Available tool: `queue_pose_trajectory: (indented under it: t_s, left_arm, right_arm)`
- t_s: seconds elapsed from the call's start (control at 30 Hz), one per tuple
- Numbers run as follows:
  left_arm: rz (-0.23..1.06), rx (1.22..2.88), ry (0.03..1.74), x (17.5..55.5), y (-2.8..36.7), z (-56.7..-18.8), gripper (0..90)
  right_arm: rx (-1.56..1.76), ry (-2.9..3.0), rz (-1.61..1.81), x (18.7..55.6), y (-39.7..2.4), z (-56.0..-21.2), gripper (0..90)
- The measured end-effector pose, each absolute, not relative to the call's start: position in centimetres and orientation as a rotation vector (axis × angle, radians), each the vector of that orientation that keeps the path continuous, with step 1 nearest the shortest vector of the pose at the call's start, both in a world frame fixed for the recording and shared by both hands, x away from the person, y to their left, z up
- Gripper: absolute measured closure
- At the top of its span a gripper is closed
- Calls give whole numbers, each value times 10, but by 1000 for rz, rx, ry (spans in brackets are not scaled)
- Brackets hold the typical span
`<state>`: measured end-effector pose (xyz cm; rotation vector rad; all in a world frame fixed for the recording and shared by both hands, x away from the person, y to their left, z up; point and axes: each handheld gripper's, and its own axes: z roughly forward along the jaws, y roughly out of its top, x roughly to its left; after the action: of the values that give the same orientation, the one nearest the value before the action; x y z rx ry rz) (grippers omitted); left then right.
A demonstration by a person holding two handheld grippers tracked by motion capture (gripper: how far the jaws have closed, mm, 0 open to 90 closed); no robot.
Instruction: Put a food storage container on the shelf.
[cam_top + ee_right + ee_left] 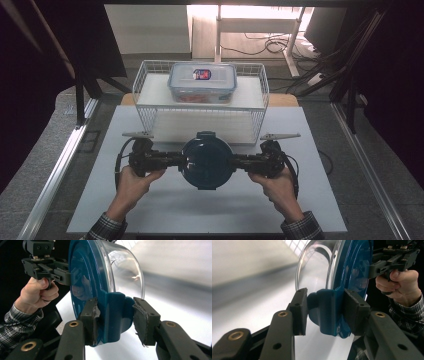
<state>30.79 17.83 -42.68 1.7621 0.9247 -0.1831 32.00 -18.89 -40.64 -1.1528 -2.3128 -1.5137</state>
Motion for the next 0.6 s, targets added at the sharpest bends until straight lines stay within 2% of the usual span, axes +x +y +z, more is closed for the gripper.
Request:
queue_pose_trajectory:
  t_s: [0.6]
  left_arm:
    - [-117, 1688, 916, 338, 191, -363, 569]
  right_arm:
    - [-1112, -2350, -1613, 355, -176, -338, 561]
